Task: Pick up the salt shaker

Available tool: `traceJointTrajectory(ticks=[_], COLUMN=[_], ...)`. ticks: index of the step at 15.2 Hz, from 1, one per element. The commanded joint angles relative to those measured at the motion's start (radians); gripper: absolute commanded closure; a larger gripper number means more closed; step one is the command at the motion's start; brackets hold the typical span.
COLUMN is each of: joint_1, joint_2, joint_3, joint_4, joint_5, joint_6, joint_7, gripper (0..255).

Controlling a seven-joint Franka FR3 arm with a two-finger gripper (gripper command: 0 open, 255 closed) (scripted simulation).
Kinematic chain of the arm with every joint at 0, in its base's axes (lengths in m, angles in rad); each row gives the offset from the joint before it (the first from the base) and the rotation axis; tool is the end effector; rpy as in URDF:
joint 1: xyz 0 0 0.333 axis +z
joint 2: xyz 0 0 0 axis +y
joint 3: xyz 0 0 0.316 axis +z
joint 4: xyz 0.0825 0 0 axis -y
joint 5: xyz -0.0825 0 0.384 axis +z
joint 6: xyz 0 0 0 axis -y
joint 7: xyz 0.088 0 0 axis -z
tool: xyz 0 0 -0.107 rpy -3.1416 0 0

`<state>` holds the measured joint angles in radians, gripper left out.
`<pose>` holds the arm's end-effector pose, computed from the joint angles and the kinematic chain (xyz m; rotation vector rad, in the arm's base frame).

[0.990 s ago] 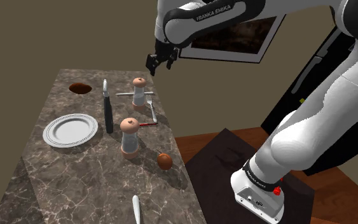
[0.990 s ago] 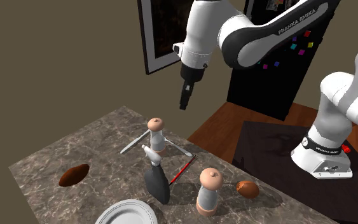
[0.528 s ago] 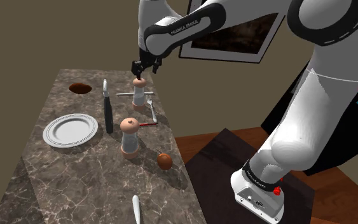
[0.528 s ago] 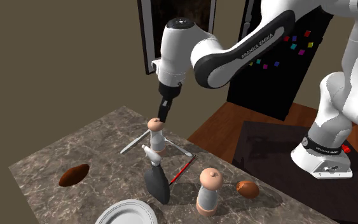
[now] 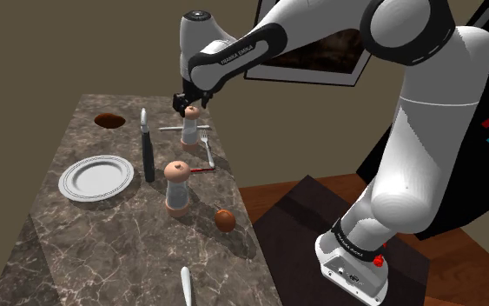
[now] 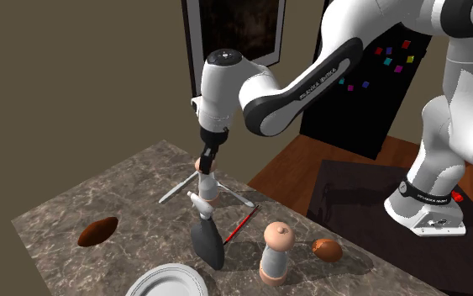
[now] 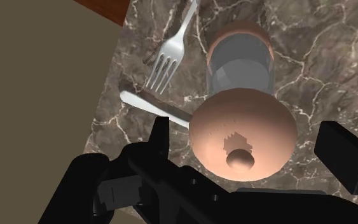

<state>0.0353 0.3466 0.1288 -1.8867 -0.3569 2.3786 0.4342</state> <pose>0.6342 0.0961 0.3400 2.9571 -0.0599 0.3109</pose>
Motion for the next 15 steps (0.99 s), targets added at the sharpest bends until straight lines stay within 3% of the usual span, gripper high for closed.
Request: traceJointTrajectory(ticks=[1, 3, 4, 15], joint_1=[0.003, 0.003, 0.003, 0.002], joint_2=[0.015, 0.02, 0.019, 0.005], joint_3=[-0.003, -0.004, -0.004, 0.0], joint_4=[-0.004, -0.006, -0.008, 0.001], joint_5=[-0.008, -0.011, -0.011, -0.002], joint_6=[0.019, 0.025, 0.026, 0.004], joint_7=[0.01, 0.013, 0.013, 0.004], gripper=[0, 0, 255, 255])
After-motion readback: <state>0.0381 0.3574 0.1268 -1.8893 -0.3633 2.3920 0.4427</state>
